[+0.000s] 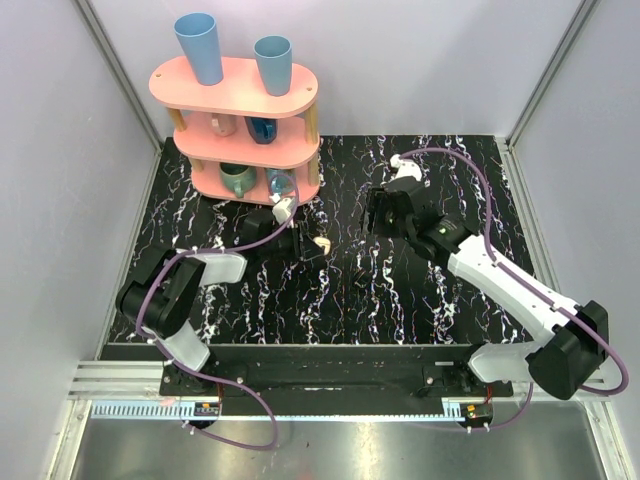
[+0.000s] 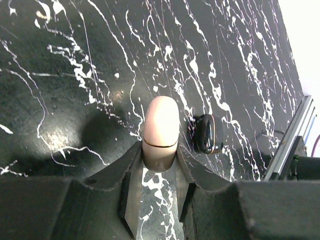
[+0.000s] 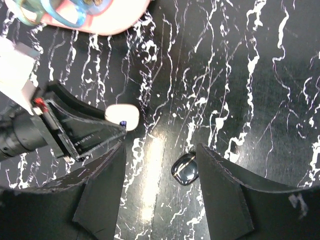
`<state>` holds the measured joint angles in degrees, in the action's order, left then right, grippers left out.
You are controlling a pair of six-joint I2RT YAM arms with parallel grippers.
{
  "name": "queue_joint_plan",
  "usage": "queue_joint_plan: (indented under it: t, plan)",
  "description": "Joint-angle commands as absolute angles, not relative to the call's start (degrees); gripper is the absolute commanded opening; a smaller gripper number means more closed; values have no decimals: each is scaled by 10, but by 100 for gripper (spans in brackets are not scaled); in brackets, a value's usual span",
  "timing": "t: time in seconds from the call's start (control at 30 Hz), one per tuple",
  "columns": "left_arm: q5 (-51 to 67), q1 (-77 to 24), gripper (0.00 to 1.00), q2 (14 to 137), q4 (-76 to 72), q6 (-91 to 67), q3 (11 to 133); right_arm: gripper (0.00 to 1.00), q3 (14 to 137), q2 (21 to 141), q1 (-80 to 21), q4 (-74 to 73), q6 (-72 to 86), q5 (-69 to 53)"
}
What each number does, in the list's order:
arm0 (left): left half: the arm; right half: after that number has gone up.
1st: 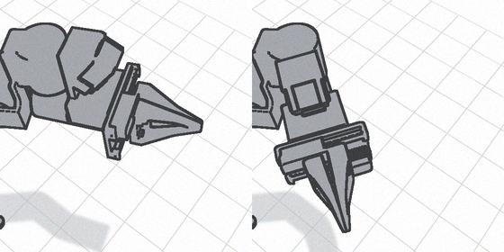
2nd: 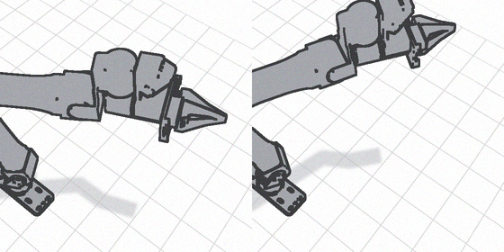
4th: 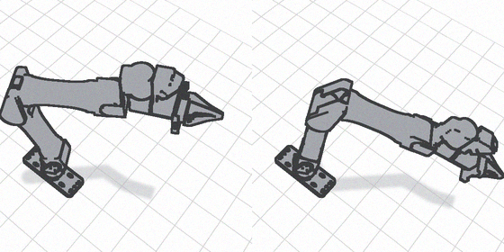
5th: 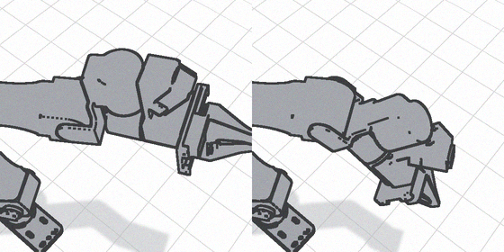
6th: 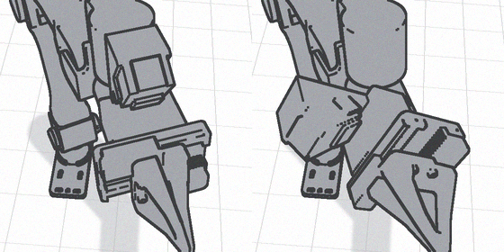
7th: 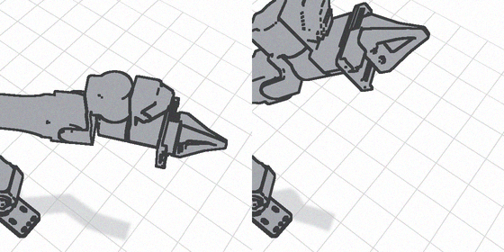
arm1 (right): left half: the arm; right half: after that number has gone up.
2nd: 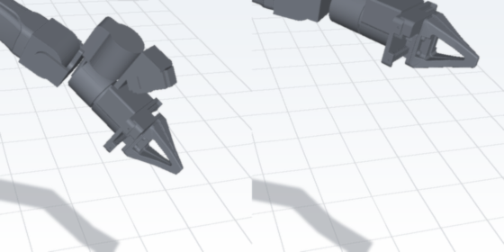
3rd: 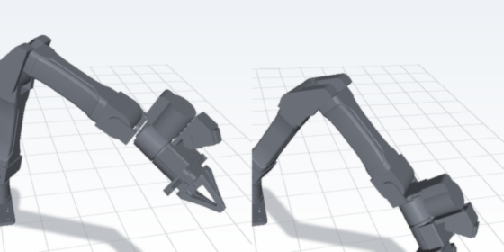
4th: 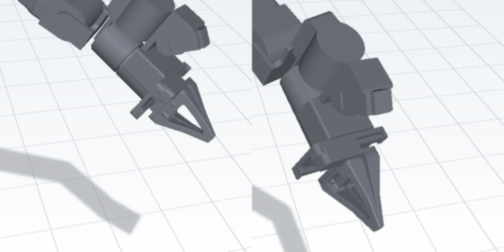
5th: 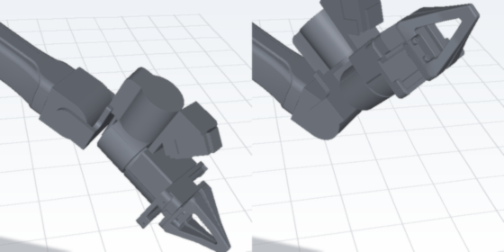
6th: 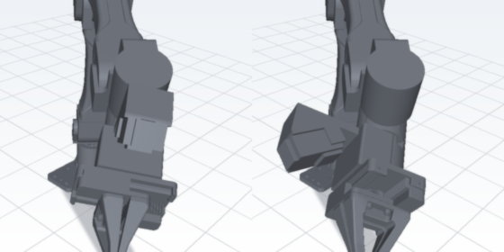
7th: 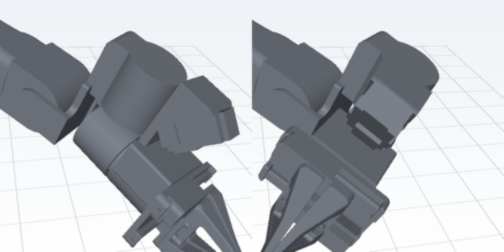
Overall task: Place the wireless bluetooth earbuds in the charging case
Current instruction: Place the charging case with the earbuds at the center of the board.
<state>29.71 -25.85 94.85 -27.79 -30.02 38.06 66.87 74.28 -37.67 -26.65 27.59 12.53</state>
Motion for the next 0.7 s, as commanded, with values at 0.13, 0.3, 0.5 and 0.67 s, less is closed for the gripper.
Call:
queue_joint_plan:
  t: [0.13,0.3,0.5,0.67]
  plan:
    - [270,-256,15,936,-259,-283,409,66,617,741,-372,-259,323,104]
    - [260,-256,17,941,-246,-281,409,66,601,752,-372,-259,330,89]
    - [243,-255,24,942,-247,-285,396,67,592,766,-372,-259,338,86]
    - [225,-255,38,933,-247,-283,386,68,573,787,-372,-258,361,80]
